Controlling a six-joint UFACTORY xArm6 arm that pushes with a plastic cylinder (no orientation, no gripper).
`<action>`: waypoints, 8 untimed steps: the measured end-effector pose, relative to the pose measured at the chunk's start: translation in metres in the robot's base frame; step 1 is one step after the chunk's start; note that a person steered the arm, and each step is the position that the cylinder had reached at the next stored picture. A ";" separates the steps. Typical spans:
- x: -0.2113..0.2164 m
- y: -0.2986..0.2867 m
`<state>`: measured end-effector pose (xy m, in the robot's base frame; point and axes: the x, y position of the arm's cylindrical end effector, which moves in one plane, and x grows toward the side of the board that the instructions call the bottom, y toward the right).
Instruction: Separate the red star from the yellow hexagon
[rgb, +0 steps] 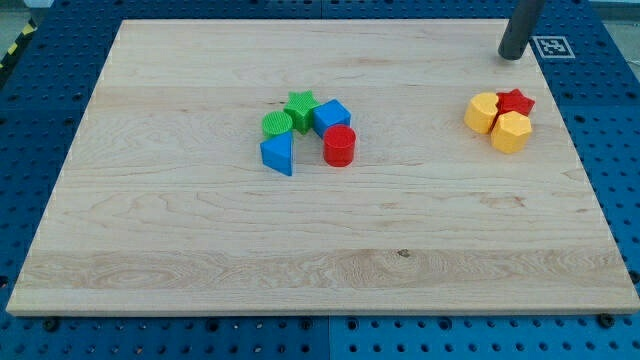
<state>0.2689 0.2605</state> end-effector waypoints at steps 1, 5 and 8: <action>-0.004 0.000; -0.021 0.000; -0.034 0.018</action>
<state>0.2352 0.2785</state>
